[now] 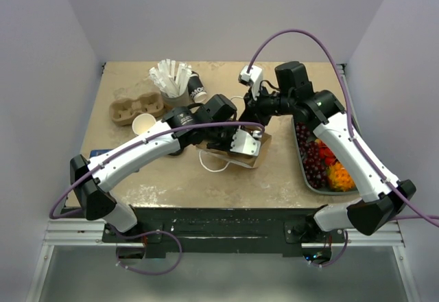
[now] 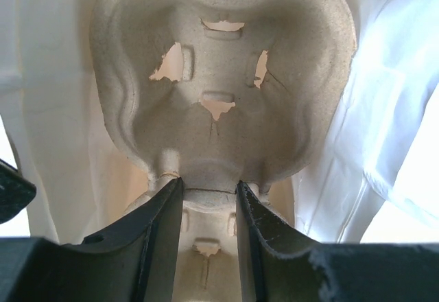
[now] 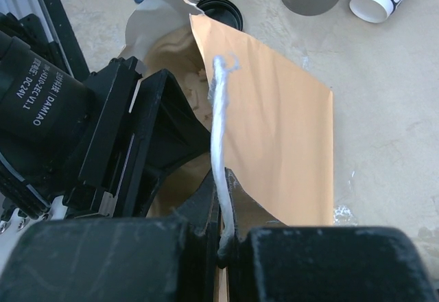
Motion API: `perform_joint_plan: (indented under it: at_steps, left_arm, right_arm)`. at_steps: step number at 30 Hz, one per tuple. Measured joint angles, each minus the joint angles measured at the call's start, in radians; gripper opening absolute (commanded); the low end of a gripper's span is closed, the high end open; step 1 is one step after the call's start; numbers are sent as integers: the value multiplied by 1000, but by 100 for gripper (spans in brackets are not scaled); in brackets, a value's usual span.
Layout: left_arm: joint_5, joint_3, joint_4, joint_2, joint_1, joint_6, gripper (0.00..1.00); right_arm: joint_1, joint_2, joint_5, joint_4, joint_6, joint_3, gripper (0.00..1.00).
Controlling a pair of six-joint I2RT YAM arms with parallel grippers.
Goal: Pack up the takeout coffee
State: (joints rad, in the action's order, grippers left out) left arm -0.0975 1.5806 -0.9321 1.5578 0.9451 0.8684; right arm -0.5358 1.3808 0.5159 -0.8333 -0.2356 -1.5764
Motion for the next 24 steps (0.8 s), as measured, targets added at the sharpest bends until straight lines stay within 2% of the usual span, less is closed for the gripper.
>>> perform_joint_plan:
  at_steps: [13, 24]
  left_arm:
    - [-17, -5, 47, 31, 26, 19, 0]
    - [43, -148, 230, 24, 34, 31, 0]
  right_arm:
    - [0, 10, 113, -16, -8, 0, 0]
    - [1, 10, 183, -29, -13, 0, 0]
